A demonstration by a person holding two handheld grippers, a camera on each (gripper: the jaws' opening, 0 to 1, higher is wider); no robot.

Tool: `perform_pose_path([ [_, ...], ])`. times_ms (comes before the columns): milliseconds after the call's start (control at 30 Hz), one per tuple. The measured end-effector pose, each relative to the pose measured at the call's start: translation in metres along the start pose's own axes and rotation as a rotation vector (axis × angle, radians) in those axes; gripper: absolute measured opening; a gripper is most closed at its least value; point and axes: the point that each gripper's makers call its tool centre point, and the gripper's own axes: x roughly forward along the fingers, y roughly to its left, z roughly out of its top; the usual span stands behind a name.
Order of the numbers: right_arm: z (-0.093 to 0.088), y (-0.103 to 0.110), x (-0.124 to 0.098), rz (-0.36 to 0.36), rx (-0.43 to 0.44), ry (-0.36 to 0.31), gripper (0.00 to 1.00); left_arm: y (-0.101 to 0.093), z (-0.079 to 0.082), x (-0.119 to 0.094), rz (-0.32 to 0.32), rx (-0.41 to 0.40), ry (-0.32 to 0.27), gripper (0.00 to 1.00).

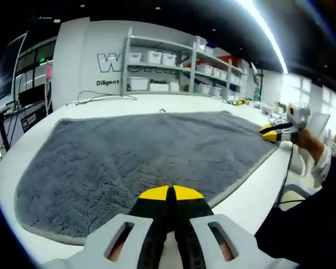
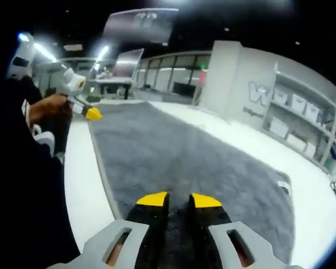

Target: Open the folded towel by lifting each exposed corner and separating the folded layers until the towel lies flat within the target outline without major curled edges

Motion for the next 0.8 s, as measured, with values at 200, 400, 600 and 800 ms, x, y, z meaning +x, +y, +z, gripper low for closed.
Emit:
perform_pose_path([
  [200,0.002,-0.013,-0.005,-0.035,0.115,-0.033,0.20,-0.002,-0.003,-0.006,-0.006,-0.014,-0.003,0.01],
  [400,0.010,-0.023,-0.013,-0.065,0.157,-0.069,0.31,0.004,0.016,-0.013,0.006,-0.039,-0.137,0.11],
  [600,0.026,-0.018,-0.016,-0.060,0.109,-0.082,0.33,0.015,0.030,-0.025,0.012,-0.049,-0.178,0.17],
  [800,0.039,-0.010,-0.017,-0.045,0.056,-0.089,0.43,0.024,0.038,-0.037,0.028,-0.045,-0.218,0.25],
])
